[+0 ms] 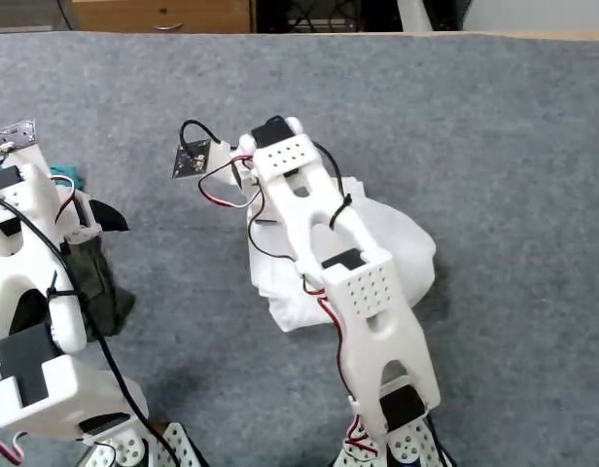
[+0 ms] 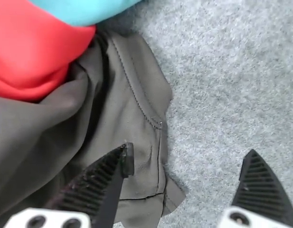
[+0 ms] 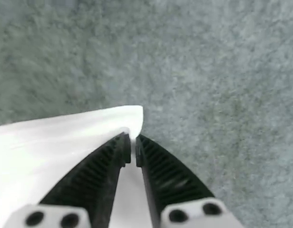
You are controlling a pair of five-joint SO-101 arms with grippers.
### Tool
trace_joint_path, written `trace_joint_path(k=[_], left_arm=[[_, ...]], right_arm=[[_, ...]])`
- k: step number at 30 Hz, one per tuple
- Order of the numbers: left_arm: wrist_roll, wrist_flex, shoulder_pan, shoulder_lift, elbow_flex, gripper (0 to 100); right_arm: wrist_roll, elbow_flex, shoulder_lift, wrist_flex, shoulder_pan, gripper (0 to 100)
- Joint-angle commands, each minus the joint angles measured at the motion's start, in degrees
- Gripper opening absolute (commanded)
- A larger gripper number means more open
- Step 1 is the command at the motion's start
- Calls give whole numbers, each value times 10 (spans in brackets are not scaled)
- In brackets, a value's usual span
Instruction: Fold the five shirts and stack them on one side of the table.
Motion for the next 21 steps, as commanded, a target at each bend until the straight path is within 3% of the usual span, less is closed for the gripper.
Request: trace_joint_path(k=[1,10,21], left_arm=[[-6,-3,-5,-4,0,354],[-6,-3,-6,-4,0,354],[-6,-3,-3,-4,0,354]], right_arm=[[3,-32,-8,20,8,13],[-43,-107,-45,76,20,13],[-173,-287,-192,84,24,13]])
